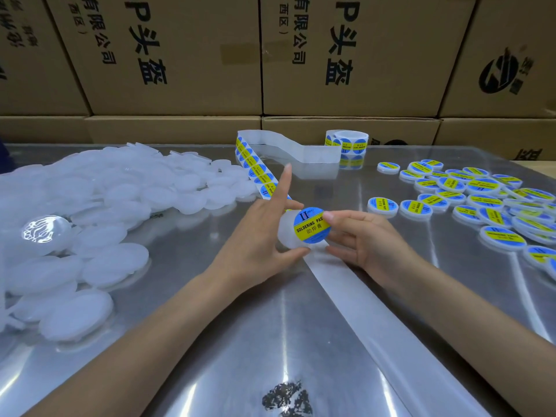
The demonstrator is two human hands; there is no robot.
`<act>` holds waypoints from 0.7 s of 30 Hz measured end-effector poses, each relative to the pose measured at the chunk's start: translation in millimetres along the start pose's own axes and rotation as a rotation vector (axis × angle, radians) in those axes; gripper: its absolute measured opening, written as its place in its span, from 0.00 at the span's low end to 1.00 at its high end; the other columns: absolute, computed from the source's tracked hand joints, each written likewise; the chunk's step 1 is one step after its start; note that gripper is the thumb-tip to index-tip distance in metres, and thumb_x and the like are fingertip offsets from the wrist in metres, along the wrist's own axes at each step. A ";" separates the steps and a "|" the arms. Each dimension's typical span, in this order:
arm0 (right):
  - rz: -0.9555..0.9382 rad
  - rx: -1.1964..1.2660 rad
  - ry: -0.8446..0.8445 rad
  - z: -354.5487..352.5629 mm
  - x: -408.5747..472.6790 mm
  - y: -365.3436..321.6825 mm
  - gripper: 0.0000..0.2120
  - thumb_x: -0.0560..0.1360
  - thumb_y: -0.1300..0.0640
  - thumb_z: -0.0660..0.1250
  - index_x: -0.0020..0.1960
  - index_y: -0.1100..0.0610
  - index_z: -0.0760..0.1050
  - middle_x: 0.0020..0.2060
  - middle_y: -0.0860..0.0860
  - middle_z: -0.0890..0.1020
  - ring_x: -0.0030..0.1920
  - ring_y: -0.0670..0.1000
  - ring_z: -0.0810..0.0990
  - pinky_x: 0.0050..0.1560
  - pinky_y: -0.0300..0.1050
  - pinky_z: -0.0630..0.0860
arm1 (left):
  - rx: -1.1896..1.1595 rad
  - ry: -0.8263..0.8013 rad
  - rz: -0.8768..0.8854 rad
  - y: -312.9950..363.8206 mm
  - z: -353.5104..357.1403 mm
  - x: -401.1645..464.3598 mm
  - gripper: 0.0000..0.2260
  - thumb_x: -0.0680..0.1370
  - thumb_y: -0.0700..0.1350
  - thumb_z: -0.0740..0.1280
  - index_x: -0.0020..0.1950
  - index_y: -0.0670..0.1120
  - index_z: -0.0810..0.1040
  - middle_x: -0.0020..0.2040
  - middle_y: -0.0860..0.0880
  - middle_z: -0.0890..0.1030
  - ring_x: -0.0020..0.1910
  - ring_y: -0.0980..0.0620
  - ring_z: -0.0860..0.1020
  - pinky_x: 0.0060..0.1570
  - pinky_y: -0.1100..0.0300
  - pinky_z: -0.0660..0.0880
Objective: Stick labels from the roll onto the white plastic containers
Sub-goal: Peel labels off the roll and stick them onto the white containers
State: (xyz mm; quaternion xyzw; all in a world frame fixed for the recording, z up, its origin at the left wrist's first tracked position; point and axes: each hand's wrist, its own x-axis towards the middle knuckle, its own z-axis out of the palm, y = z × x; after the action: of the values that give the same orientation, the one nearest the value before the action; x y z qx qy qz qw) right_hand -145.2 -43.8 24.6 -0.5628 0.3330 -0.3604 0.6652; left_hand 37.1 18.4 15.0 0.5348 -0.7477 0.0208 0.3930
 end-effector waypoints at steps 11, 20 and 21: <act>0.032 0.027 -0.029 7.6 -4.6 -0.5 0.12 0.72 0.55 0.69 0.53 0.60 0.81 0.49 0.55 0.85 0.49 0.49 0.84 0.43 0.37 0.80 | -0.075 0.028 0.004 13.9 1.4 -0.2 0.50 0.69 0.51 0.76 0.73 0.59 0.38 0.59 0.54 0.78 0.59 0.59 0.73 0.60 0.69 0.67; 0.003 0.004 0.008 8.4 -4.9 1.3 0.05 0.72 0.56 0.70 0.44 0.56 0.83 0.44 0.54 0.86 0.44 0.48 0.85 0.40 0.33 0.78 | -0.062 0.014 -0.001 14.1 3.1 0.0 0.50 0.69 0.52 0.75 0.74 0.59 0.38 0.58 0.58 0.78 0.59 0.62 0.72 0.58 0.76 0.63; -0.003 -0.002 0.014 8.9 -5.3 1.3 0.04 0.72 0.56 0.70 0.43 0.55 0.83 0.43 0.53 0.86 0.44 0.47 0.85 0.39 0.32 0.78 | -0.064 0.018 -0.004 14.3 3.1 -0.1 0.50 0.69 0.52 0.75 0.74 0.59 0.38 0.58 0.58 0.78 0.59 0.62 0.72 0.58 0.76 0.63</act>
State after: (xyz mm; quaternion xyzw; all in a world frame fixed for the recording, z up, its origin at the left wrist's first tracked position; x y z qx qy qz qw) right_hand -140.2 -34.6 24.9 -0.5613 0.3371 -0.3650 0.6619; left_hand 23.7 23.1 18.4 0.5232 -0.7434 0.0009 0.4167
